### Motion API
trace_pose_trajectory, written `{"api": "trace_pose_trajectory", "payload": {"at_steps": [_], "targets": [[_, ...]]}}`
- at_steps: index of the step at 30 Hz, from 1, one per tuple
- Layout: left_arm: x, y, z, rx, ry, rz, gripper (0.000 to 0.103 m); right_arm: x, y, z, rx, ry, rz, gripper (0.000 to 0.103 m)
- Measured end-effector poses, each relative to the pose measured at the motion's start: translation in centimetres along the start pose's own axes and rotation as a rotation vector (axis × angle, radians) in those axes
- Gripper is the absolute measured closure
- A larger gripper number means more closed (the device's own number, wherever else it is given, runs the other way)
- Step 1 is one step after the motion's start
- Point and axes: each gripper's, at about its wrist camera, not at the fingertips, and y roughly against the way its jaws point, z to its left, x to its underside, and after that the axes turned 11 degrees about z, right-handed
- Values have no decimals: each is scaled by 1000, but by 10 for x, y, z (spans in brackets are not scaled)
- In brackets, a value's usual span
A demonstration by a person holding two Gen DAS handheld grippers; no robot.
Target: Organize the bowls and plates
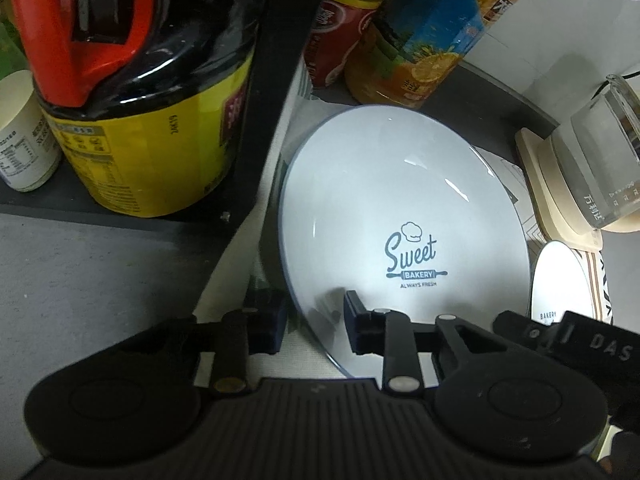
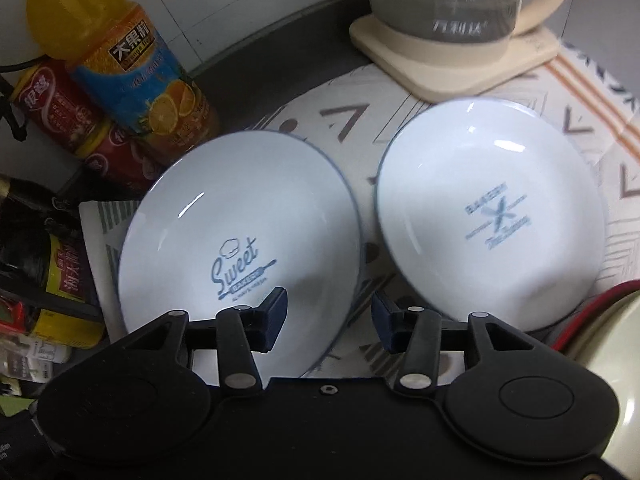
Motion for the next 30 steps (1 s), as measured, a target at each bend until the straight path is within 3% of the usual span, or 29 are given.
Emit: {"api": "trace_pose_trajectory", "payload": {"at_steps": [7, 16, 20, 30], "targets": [[-2, -6, -9, 3, -21, -8, 77, 4, -24, -10, -53, -59, 18, 73], [1, -4, -9, 5, -58, -45, 82, 13, -5, -17, -98, -38, -85, 90], [3, 14, -13, 2, -95, -115, 85, 16, 18, -6, -99, 26, -153, 91], [23, 45, -12, 17, -66, -163, 85, 33, 52, -2, -130, 99, -211, 91]]}}
